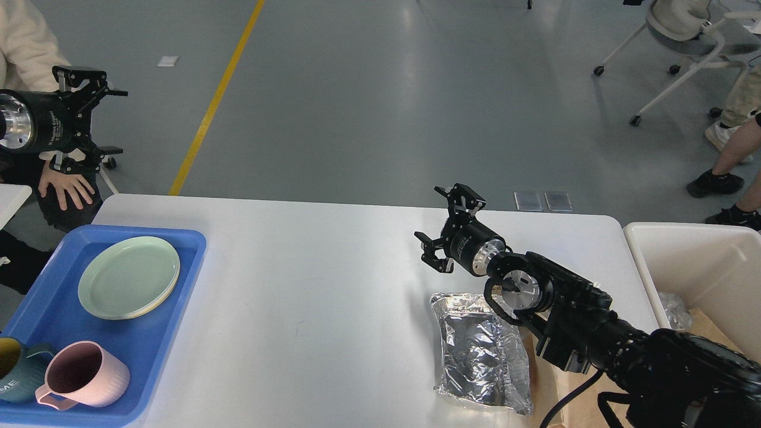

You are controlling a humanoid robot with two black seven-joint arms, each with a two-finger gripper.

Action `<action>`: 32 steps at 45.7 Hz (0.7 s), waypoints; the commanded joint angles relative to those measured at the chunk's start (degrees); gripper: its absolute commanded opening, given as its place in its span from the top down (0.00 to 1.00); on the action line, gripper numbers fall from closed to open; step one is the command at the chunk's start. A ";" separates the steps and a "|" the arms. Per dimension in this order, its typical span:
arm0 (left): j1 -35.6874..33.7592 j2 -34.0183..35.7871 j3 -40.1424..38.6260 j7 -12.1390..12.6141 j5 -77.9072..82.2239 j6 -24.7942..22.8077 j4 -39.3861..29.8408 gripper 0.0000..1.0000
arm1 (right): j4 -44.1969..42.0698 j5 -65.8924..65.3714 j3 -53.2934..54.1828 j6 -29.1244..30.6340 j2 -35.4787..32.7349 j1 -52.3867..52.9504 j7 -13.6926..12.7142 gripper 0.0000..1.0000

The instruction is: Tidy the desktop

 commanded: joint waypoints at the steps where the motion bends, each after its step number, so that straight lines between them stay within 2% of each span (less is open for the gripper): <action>1: 0.26 -1.19 -0.83 0.07 -0.30 0.85 0.40 0.04 | -0.01 0.00 0.01 0.00 0.00 0.00 -0.08 0.00; 8: 0.26 -1.81 -1.00 -0.29 -0.47 4.19 0.75 0.04 | -0.09 0.00 0.01 0.00 0.00 0.00 -0.08 0.00; 14: -0.09 -5.67 -2.06 -0.11 -1.96 11.74 0.75 0.04 | -0.01 0.00 0.01 0.00 0.00 0.00 -0.08 0.00; 24: 1.66 -6.90 -4.78 -0.37 -2.76 22.91 1.81 0.04 | -0.01 0.00 0.01 0.00 0.00 0.00 -0.08 0.00; 32: 2.81 -8.04 -6.10 -0.81 -2.67 26.08 1.89 0.04 | -0.01 0.00 0.01 0.00 0.00 0.00 -0.08 0.00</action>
